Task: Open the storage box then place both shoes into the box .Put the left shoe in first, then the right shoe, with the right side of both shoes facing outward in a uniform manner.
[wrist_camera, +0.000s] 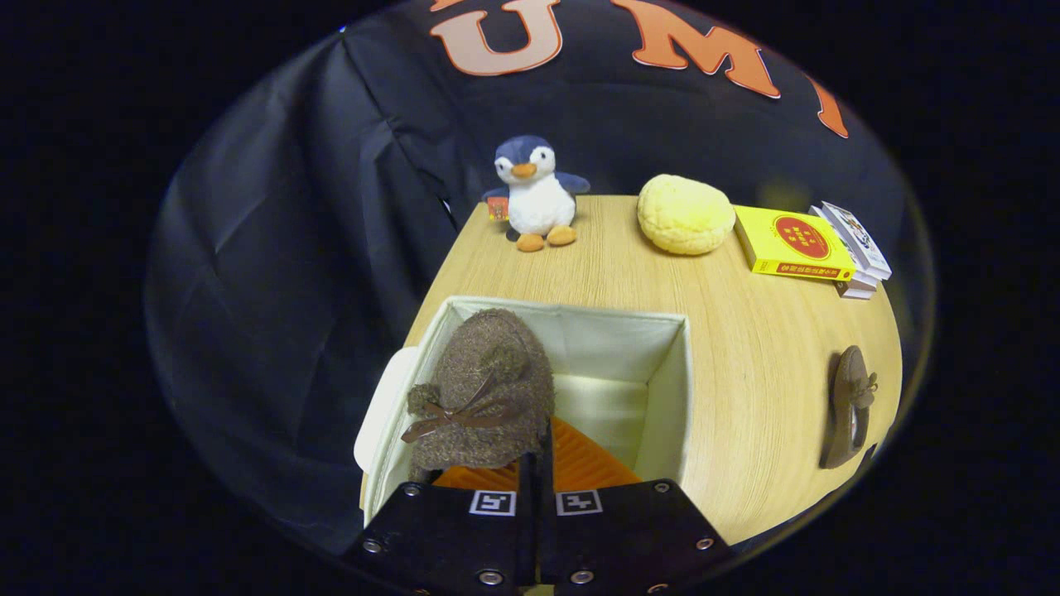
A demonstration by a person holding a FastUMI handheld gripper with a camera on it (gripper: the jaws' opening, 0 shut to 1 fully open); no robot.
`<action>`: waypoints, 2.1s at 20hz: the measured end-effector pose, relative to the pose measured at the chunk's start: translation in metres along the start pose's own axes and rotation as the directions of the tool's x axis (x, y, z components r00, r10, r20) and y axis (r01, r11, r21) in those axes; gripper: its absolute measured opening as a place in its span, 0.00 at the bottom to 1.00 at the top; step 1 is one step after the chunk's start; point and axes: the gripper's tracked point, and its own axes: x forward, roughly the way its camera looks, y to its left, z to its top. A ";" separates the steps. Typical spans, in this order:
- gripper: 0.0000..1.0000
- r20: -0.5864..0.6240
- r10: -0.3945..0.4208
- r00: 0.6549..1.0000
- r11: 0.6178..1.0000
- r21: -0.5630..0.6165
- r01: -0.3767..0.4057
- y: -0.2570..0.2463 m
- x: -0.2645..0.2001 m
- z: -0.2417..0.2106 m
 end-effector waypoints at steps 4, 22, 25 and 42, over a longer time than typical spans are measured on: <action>0.04 -0.061 -0.048 0.997 0.999 0.010 0.048 0.010 0.021 -0.017; 0.59 -0.162 0.325 0.932 0.940 -0.052 -0.337 0.053 -0.046 -0.048; 0.69 -0.050 0.330 0.943 0.935 -0.122 -0.333 0.019 -0.066 -0.028; 0.98 0.262 0.024 0.965 0.997 -0.082 -0.003 -0.313 -0.112 -0.016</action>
